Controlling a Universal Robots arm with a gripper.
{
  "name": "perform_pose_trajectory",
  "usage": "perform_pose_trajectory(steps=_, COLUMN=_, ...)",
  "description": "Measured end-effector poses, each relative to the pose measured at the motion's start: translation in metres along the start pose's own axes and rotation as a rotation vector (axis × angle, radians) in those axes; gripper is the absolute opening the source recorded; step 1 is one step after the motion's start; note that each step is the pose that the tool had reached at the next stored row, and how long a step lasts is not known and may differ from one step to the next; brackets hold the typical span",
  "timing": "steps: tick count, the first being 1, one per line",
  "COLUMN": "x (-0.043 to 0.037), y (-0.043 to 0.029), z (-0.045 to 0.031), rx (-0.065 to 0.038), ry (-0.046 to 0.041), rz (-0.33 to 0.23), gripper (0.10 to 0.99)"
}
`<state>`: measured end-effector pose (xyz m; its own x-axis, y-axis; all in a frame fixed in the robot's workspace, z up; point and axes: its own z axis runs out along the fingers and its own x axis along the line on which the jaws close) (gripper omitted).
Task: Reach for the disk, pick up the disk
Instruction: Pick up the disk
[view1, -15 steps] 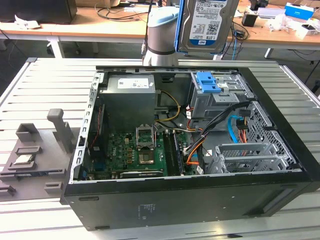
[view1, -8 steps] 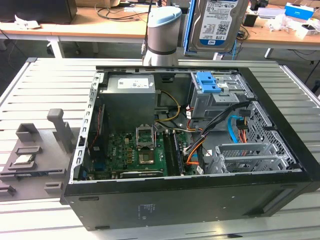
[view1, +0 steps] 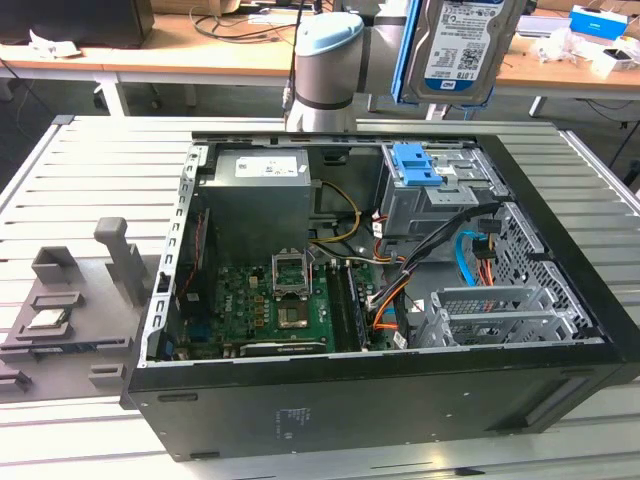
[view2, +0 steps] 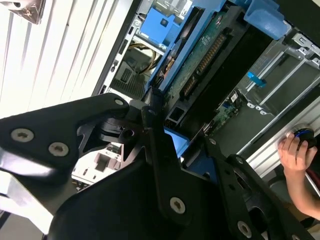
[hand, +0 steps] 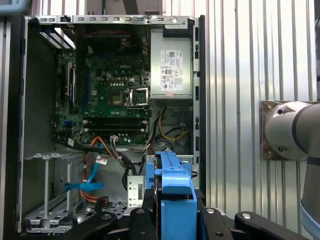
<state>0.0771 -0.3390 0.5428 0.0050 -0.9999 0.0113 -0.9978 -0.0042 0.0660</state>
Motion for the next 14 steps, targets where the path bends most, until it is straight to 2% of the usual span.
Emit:
perform_pose_trajectory(steps=3, x=-0.0006, y=-0.0122, z=-0.0008, rx=-0.001, ry=-0.0001, rz=0.0, gripper=0.365)
perform_pose_trajectory(steps=11, x=0.0002, y=-0.0127, z=-0.0009, rx=-0.001, ry=0.0001, rz=0.0, gripper=0.365)
perform_pose_trajectory(steps=13, x=0.0077, y=-0.0127, z=-0.0008, rx=-0.001, ry=-0.0023, rz=0.0, gripper=0.365)
perform_pose_trajectory(steps=14, x=0.0126, y=-0.0126, z=-0.0007, rx=-0.001, ry=-0.0062, rz=-0.001, gripper=0.365)
